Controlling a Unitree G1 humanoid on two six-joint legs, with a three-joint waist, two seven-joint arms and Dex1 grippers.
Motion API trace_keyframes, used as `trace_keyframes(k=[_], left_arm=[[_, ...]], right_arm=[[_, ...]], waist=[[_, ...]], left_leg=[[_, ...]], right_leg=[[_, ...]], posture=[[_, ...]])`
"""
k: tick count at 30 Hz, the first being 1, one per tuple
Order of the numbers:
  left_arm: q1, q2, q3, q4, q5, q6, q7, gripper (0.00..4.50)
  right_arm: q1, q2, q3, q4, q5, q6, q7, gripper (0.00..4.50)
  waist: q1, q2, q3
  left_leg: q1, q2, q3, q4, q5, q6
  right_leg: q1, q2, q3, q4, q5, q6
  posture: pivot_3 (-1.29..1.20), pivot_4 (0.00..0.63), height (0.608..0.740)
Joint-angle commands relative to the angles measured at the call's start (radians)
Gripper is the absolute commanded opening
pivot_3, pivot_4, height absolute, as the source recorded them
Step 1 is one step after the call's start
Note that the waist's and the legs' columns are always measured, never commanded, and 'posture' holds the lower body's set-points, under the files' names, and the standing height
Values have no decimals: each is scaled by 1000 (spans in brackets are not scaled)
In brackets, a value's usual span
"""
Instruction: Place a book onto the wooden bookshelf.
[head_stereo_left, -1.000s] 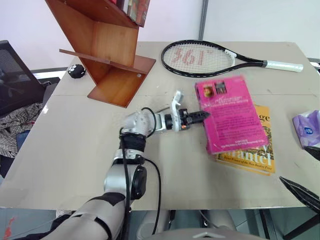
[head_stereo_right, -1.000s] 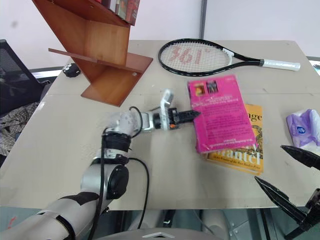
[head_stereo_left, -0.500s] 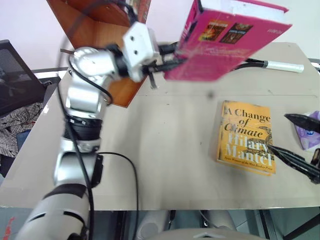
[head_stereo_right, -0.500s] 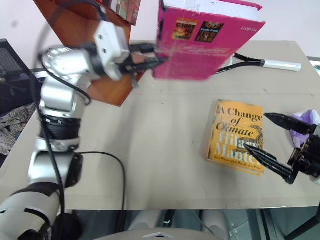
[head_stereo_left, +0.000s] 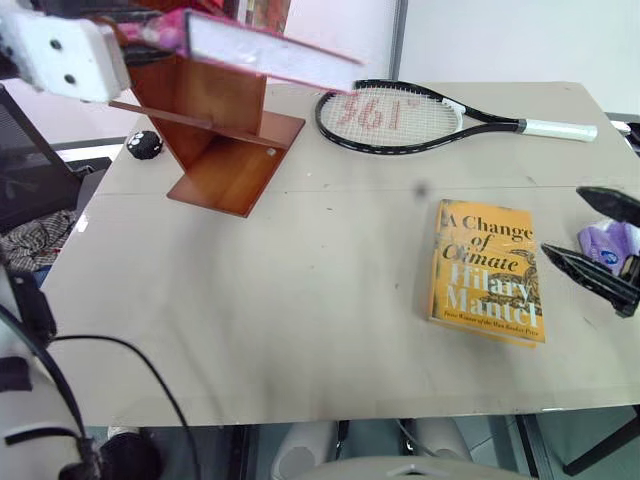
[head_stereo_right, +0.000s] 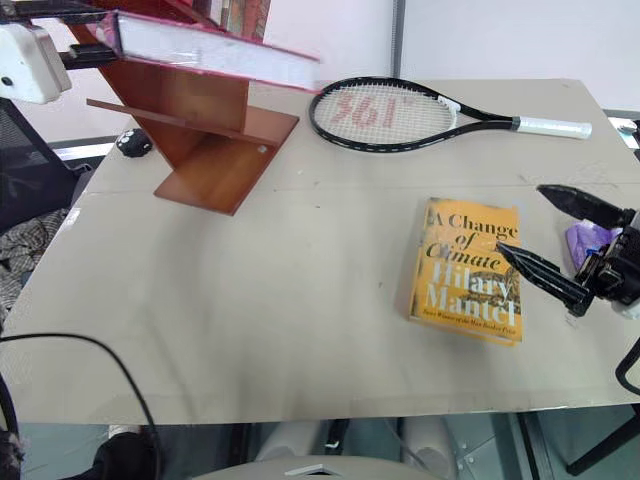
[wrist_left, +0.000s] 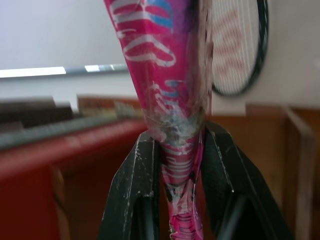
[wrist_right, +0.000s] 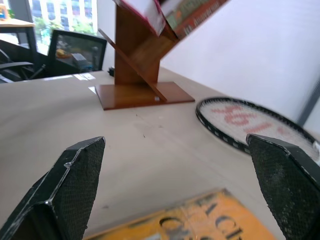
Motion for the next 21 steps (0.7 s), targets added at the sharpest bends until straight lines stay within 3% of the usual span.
trace_keyframes(k=[1,13,18,20,21], left_arm=[[-66,20,-55,103,136,7,102,568],[-76,-80,-223,204,367,109,251,568],[-67,-116,-235,235,366,202,223,568],[-62,-136,-213,237,322,227,180,1568],[-61,-138,-210,233,314,233,172,1837]], right_arm=[[-9,-2,-14,-2,-7,-12,28,4500],[77,6,-121,-137,46,46,-31,4500],[98,0,-160,-182,91,76,-77,4500],[94,-6,-162,-192,105,87,-95,4500],[92,-9,-162,-194,110,91,-100,4500]], waist=[[4,0,0],[4,-2,0],[2,-1,-1],[3,0,-3],[3,0,-3]], left_leg=[[0,0,-1,0,0,0],[2,-1,-1,3,-1,3],[7,-1,-2,4,-1,3],[8,-1,-2,5,-1,3],[8,-1,-3,6,-1,3]], right_leg=[[0,0,-1,1,0,0],[0,0,-1,11,0,0],[2,0,0,15,-1,0],[3,0,0,15,-1,0],[4,0,-1,15,0,0]], posture=[[0,150,740],[0,150,740],[0,150,740],[0,150,740],[0,150,740]])
